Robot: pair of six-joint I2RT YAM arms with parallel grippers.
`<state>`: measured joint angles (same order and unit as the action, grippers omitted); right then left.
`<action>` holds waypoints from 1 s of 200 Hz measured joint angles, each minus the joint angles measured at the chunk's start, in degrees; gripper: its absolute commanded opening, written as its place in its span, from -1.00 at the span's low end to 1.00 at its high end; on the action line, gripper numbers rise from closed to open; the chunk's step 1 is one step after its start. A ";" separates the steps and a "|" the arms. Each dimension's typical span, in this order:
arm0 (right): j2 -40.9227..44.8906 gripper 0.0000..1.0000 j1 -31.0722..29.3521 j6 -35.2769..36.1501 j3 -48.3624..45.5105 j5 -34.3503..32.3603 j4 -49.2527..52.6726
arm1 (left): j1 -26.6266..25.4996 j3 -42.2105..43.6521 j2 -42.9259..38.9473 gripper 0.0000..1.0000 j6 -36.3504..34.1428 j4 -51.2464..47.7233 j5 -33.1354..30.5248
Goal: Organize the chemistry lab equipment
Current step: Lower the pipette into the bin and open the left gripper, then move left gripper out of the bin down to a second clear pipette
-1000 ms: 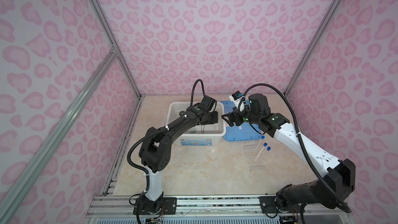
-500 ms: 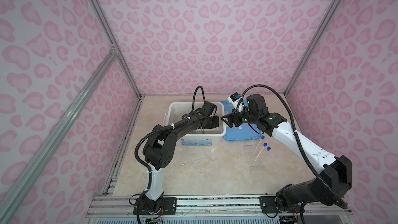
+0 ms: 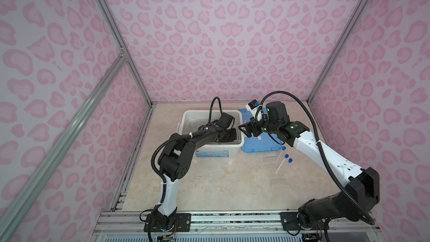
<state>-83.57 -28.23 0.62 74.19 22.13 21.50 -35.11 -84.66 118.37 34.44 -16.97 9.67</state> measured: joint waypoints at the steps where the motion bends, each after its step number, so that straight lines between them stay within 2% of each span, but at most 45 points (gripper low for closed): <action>1: 0.00 0.78 0.00 0.00 0.00 0.00 0.00 | 0.00 0.02 0.00 -0.69 0.00 0.00 0.00; 35: -0.04 0.78 0.00 0.00 0.09 0.00 0.50 | 0.00 0.39 0.00 -0.61 0.02 0.39 -0.02; 76: -0.04 0.78 0.00 0.00 0.31 0.00 0.76 | -0.04 0.37 -0.24 -0.06 -0.20 0.26 -0.96; 102: 0.13 0.78 0.00 0.00 0.59 0.00 0.98 | -0.02 0.37 -2.43 0.06 -0.57 -0.63 -2.29; 120: 0.17 0.78 0.00 0.00 0.59 -0.02 1.09 | 0.00 0.37 -4.37 0.28 -1.07 -0.85 -2.71; 155: 0.24 0.78 0.00 0.02 1.27 -0.02 1.64 | 0.07 0.37 -6.75 0.54 -1.51 -1.42 -4.13; 200: 1.22 0.79 0.00 0.02 1.99 -0.07 2.23 | 0.07 1.03 -11.96 0.71 -1.84 -3.17 -5.64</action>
<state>-82.35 -28.23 0.64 76.18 22.06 23.73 -35.05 -83.64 106.41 32.60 -20.14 4.03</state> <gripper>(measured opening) 0.893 0.844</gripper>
